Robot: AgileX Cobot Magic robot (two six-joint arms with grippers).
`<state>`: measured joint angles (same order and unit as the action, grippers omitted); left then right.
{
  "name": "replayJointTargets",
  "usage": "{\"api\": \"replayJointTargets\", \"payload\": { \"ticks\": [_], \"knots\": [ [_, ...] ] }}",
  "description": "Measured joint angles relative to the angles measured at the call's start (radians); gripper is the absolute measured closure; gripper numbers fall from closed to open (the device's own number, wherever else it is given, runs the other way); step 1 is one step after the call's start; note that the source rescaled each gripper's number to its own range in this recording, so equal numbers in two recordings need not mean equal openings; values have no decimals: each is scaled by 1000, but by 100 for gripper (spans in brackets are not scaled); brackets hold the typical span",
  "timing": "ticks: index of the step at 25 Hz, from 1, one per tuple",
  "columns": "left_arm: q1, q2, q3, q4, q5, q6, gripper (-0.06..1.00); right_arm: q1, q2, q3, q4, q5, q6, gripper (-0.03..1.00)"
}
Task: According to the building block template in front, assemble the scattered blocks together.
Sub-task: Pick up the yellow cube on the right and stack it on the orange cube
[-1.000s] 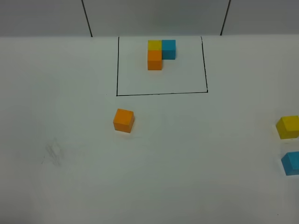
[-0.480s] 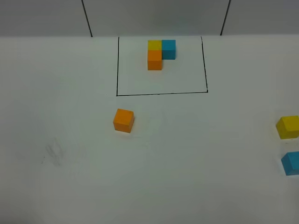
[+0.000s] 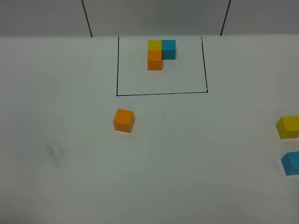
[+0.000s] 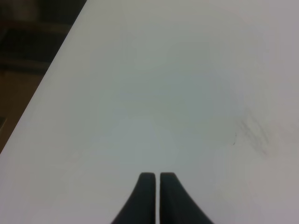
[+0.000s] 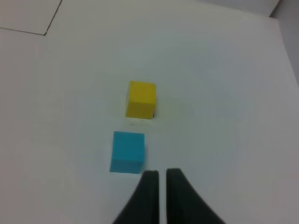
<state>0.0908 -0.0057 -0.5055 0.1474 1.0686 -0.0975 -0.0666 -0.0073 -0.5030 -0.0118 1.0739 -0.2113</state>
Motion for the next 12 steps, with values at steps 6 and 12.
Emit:
{"api": "replayJointTargets", "payload": {
  "ticks": [6,12],
  "knots": [
    [0,0,0,0,0,0,94,0,0,0,-1,0,-3,51],
    [0,0,0,0,0,-1,94,0,0,-4,-1,10,16,13]
  ]
}}
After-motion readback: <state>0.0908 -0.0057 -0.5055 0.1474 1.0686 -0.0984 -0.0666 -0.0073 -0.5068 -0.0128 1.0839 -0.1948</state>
